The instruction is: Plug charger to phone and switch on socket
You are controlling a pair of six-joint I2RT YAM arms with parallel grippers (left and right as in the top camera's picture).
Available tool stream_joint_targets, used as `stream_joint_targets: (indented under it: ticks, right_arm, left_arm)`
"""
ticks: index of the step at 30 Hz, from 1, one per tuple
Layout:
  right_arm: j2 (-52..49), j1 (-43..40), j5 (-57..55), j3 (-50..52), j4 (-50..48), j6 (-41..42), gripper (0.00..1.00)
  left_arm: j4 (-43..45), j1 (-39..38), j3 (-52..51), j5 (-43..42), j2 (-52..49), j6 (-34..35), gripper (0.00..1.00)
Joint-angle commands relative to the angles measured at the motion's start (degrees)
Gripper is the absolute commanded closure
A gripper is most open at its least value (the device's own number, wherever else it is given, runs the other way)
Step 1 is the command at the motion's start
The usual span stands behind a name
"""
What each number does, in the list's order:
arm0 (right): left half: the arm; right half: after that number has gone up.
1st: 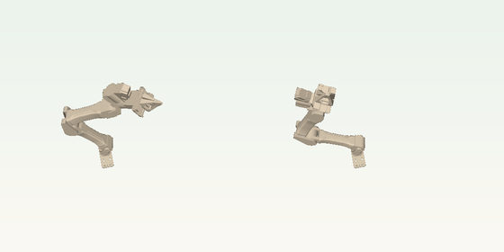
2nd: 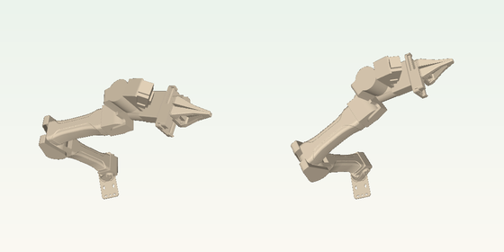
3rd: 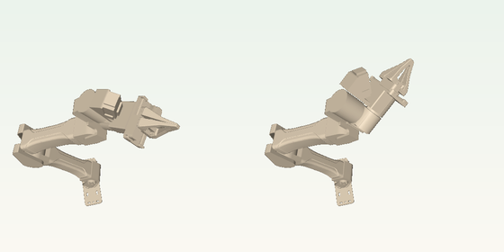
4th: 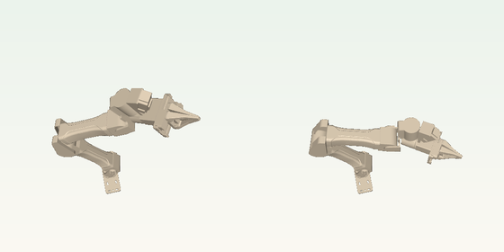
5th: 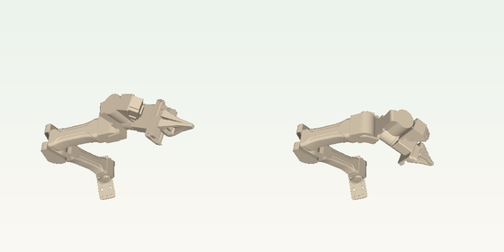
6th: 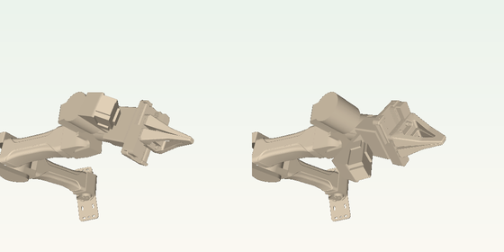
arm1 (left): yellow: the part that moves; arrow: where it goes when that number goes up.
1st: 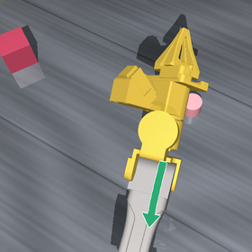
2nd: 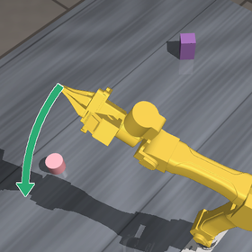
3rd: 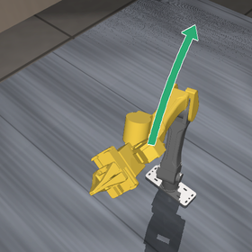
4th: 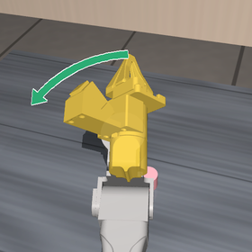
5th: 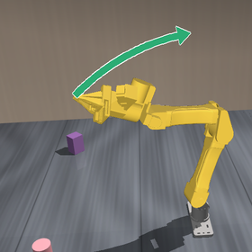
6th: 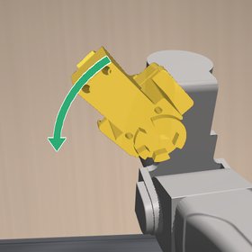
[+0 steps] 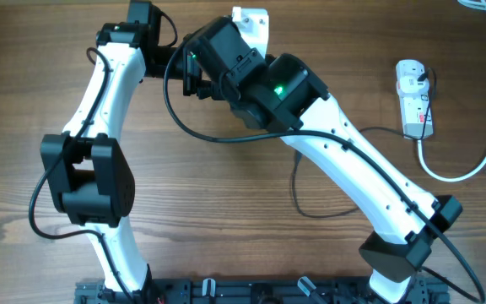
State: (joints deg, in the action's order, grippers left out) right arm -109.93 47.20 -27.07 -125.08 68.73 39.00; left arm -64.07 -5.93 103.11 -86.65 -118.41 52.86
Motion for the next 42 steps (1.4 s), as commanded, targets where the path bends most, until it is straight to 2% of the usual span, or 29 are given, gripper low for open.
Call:
stream_joint_targets:
  ticks: [1, 2, 3, 4, 6, 8, 10, 13, 17, 20, 24, 29, 30, 33, 37, 42]
  right_arm:
    - [-0.46, 0.02, 0.07, -0.81, -0.57, 3.32, 0.96]
    - [-0.42, 0.02, 0.04, -0.83, -0.57, 5.09, 0.96]
    - [-0.07, -0.22, 0.02, -0.87, -0.57, 8.52, 0.96]
    - [0.57, -0.74, 0.07, -0.87, -0.50, 12.98, 0.96]
    - [2.43, -2.27, 0.07, -0.87, 0.17, 23.98, 0.96]
    - [4.35, -4.00, 0.87, -0.87, 2.82, 41.62, 0.96]
    - [5.55, -4.98, 2.10, -0.87, 4.07, 53.83, 0.96]
    - [5.68, -5.07, 3.89, -0.87, 4.07, 61.94, 0.96]
    - [5.66, -5.07, 9.62, -0.87, 4.13, 72.50, 0.92]
    - [5.51, -5.07, 9.57, -0.85, 5.79, 79.21, 0.95]
    - [4.46, -5.07, 9.55, -0.85, 5.73, 79.69, 0.96]
    - [2.40, -5.07, 9.57, -0.85, 5.44, 79.67, 0.96]
    - [2.40, -5.07, 9.62, -0.85, 5.49, 79.60, 0.96]
    - [2.38, -4.63, 9.84, -0.85, 5.90, 79.52, 0.96]
    - [2.38, -4.63, 10.54, -0.85, 5.73, 79.49, 0.96]
    - [2.23, -4.63, 11.74, -0.81, 5.68, 79.49, 0.96]
  left_arm:
    - [0.00, -0.33, 0.13, -2.86, 1.42, 0.07, 0.32]
    - [0.17, -0.33, 0.13, -2.36, 1.42, 0.09, 0.25]
    - [0.24, -0.33, 0.13, -0.92, 1.42, 0.11, 0.09]
    - [0.22, -0.33, 0.13, 0.90, 1.42, 0.11, 0.00]
    - [0.44, -0.33, 0.13, 2.69, 1.42, 0.11, 0.00]
    - [0.42, -0.33, 0.13, 2.80, 1.42, 0.11, 0.00]
    - [0.42, -0.33, 0.13, 2.80, 1.42, 0.11, 0.00]
    - [0.42, -0.33, 0.13, 2.80, 1.42, 0.13, 0.12]
    - [0.39, -0.33, 0.13, 2.71, 1.42, 1.01, 0.16]
    - [0.37, -0.33, 0.13, -1.11, 1.42, 4.66, 0.20]
    - [0.35, -0.39, 0.13, -1.86, 1.42, 4.66, 0.30]
    - [0.39, -1.36, 0.13, -3.52, 1.42, 4.63, 0.32]
    - [0.42, -1.36, 0.13, -3.48, 1.42, 4.63, 0.42]
    - [0.39, -1.36, 0.13, -3.32, 1.42, 4.63, 0.45]
    - [0.39, -1.36, 0.13, -3.34, 1.42, 4.63, 0.55]
    - [0.39, -1.36, 0.13, -3.32, 1.42, 4.63, 0.55]
